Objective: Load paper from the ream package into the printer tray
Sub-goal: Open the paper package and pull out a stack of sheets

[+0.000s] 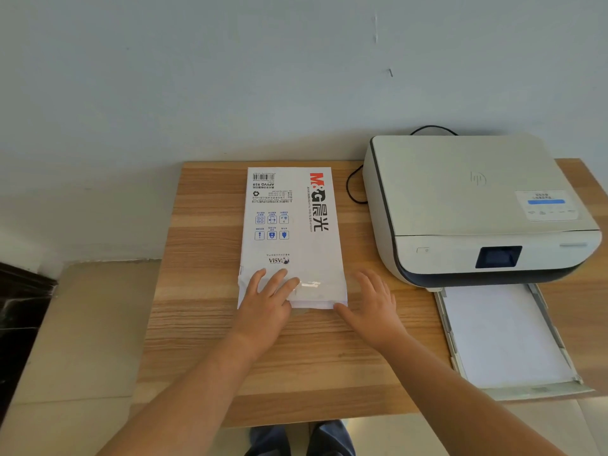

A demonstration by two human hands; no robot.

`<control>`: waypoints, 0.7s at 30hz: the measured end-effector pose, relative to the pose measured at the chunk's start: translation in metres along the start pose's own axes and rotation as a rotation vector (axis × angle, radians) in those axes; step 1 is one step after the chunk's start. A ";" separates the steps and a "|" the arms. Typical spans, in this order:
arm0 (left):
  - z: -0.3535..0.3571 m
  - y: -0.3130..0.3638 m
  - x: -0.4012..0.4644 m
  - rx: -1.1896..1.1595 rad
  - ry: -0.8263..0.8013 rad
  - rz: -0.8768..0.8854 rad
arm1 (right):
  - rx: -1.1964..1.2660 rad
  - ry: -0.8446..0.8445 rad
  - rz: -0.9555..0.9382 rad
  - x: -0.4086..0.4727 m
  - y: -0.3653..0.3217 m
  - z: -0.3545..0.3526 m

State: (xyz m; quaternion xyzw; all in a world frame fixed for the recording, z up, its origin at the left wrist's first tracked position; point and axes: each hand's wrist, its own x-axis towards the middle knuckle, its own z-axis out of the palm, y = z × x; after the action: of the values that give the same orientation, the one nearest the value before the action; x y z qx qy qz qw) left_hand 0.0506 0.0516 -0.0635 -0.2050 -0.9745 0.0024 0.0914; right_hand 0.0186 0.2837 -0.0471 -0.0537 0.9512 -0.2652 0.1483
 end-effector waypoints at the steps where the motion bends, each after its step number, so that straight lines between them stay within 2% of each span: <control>1: 0.000 0.001 -0.003 -0.001 -0.008 -0.009 | 0.024 -0.003 0.056 -0.005 0.002 0.000; 4: 0.000 0.005 -0.011 -0.002 -0.035 -0.010 | 0.095 -0.025 0.214 -0.014 0.007 0.000; 7: 0.004 0.008 -0.019 -0.022 -0.011 -0.015 | 0.267 -0.164 0.375 -0.018 0.004 -0.004; 12: 0.002 0.012 -0.028 -0.072 0.010 -0.023 | 0.453 -0.312 0.488 -0.015 -0.001 -0.003; 18: -0.003 0.016 -0.037 -0.123 -0.156 -0.081 | 0.655 -0.337 0.590 -0.011 -0.011 0.003; 21: -0.004 0.018 -0.037 -0.129 -0.150 -0.103 | 0.724 -0.318 0.641 -0.010 -0.013 0.006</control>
State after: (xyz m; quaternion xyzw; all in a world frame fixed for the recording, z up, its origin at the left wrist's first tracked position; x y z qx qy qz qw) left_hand 0.0914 0.0528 -0.0666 -0.1596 -0.9859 -0.0496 0.0047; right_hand 0.0297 0.2721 -0.0426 0.2560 0.7325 -0.5077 0.3742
